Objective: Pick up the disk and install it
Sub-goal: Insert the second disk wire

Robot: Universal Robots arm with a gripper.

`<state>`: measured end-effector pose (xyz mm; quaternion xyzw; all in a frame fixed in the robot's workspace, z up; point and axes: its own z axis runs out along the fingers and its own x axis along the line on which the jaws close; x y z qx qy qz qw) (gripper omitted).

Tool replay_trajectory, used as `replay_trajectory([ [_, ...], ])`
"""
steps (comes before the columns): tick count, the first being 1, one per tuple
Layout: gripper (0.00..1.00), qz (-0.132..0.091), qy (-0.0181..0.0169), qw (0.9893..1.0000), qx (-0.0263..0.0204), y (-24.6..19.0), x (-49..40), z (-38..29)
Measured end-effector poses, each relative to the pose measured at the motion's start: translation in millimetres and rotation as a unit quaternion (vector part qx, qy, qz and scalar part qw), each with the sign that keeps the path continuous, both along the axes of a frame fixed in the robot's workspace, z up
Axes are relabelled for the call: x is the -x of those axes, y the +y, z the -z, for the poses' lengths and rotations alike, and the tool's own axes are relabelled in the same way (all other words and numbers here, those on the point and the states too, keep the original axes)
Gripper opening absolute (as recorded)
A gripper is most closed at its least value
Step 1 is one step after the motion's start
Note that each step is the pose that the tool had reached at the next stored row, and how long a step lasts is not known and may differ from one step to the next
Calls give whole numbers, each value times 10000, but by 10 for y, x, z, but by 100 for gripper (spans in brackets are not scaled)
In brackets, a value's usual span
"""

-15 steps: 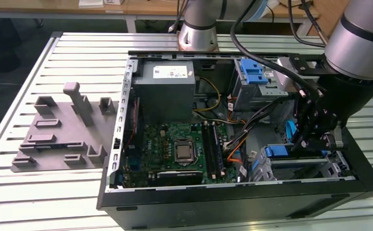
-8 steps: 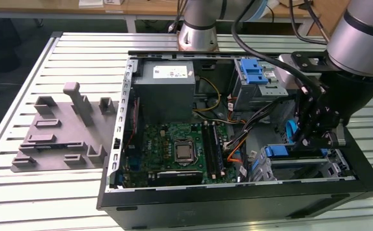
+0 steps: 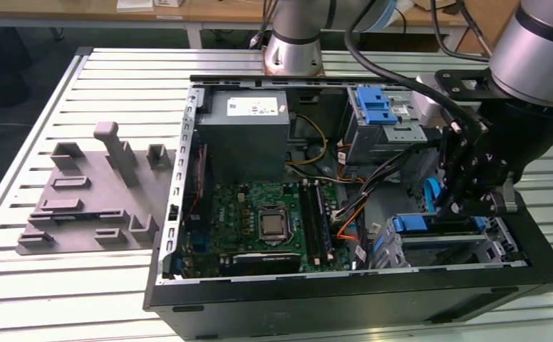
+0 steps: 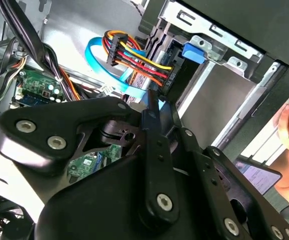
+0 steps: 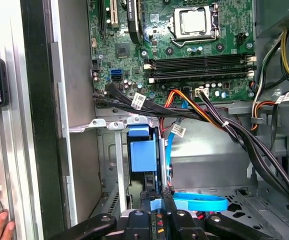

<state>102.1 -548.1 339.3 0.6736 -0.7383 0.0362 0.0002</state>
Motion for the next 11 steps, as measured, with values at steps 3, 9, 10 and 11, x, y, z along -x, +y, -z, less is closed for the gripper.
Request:
replay_trajectory([
  [3, 22, 0, 3, 10000, 1, 0, -1, -5],
  [9, 15, 0, 9, 10000, 0, 0, -31, 1],
  [10, 15, 1, 8, 10000, -1, -1, -32, 7],
  [11, 15, 1, 9, 10000, -1, -1, -33, 13],
])
